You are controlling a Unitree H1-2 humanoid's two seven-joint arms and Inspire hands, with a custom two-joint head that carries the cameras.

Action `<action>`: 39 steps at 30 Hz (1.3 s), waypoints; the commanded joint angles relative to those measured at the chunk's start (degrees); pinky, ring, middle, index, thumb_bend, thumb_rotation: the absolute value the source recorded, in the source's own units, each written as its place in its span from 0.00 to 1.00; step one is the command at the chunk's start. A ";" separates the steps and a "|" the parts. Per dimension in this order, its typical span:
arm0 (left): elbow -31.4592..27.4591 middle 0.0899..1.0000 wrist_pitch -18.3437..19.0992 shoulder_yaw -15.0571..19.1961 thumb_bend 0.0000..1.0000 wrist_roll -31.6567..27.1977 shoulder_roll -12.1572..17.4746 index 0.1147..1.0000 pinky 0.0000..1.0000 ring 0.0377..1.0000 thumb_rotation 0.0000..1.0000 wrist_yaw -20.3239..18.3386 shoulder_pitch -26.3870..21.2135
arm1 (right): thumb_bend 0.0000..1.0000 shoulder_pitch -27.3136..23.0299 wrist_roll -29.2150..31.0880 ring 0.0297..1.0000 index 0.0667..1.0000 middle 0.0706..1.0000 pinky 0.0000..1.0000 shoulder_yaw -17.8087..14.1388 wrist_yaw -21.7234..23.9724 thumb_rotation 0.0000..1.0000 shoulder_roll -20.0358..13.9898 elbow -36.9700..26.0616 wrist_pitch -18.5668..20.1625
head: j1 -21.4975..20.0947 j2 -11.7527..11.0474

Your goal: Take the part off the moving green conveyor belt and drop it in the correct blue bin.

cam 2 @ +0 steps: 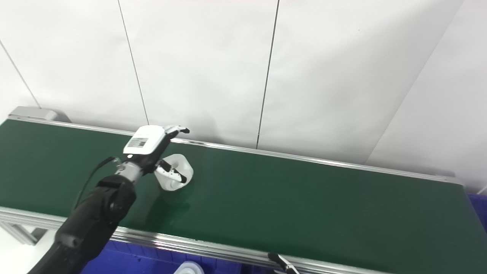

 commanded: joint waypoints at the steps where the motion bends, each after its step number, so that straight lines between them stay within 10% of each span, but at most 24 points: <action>1: 1.43 0.86 1.27 -1.23 0.95 1.25 1.14 0.81 0.70 0.85 0.26 1.79 -3.89 | 0.71 0.32 0.37 0.75 0.84 0.89 0.62 -0.05 0.08 0.94 0.05 -1.90 -3.36 | -0.04 0.12; 16: 12.26 0.74 5.20 -7.47 0.92 -2.98 -3.57 0.72 0.60 0.69 0.26 -0.02 -6.48 | 0.73 1.08 -0.34 0.74 0.85 0.88 0.61 0.07 -0.47 0.96 0.34 -3.43 -3.23 | -0.70 1.14; 22: 11.73 0.39 7.35 -7.45 0.55 -6.40 -4.14 0.48 0.31 0.36 0.01 -2.02 -6.61 | 0.77 1.27 -0.14 0.75 0.85 0.88 0.62 0.00 -0.17 0.96 0.22 -3.96 -2.65 | -0.61 1.20; 39: 1.49 0.35 7.48 -8.31 0.52 -7.69 -2.20 0.45 0.29 0.35 0.00 -2.96 -4.95 | 0.73 1.17 -0.36 0.75 0.85 0.88 0.61 0.04 -0.12 0.96 0.29 -4.03 -2.81 | -0.47 1.64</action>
